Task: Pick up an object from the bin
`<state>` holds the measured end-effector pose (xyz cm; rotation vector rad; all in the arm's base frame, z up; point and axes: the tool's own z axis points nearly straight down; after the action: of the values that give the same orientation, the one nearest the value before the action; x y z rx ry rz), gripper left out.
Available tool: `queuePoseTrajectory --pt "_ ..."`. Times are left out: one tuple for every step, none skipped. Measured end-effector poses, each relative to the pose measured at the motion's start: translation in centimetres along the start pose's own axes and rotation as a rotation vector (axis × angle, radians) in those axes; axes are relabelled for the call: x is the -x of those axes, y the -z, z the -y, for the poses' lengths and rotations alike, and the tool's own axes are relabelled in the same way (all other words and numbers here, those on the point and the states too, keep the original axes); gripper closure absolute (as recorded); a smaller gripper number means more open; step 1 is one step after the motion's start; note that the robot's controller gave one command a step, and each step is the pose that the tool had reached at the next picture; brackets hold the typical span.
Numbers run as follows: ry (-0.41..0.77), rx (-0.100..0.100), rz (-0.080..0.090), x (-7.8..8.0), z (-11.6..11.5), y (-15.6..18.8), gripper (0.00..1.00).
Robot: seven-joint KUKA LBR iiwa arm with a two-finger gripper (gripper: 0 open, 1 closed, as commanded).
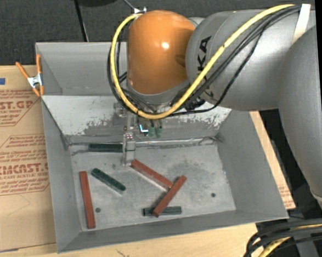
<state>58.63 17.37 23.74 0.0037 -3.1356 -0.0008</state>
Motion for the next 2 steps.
queuePoseTrajectory --pt "-0.002 0.001 0.008 0.2 0.1 0.5 0.0" --pt "0.012 0.003 0.015 -1.5 3.3 -3.7 0.0"
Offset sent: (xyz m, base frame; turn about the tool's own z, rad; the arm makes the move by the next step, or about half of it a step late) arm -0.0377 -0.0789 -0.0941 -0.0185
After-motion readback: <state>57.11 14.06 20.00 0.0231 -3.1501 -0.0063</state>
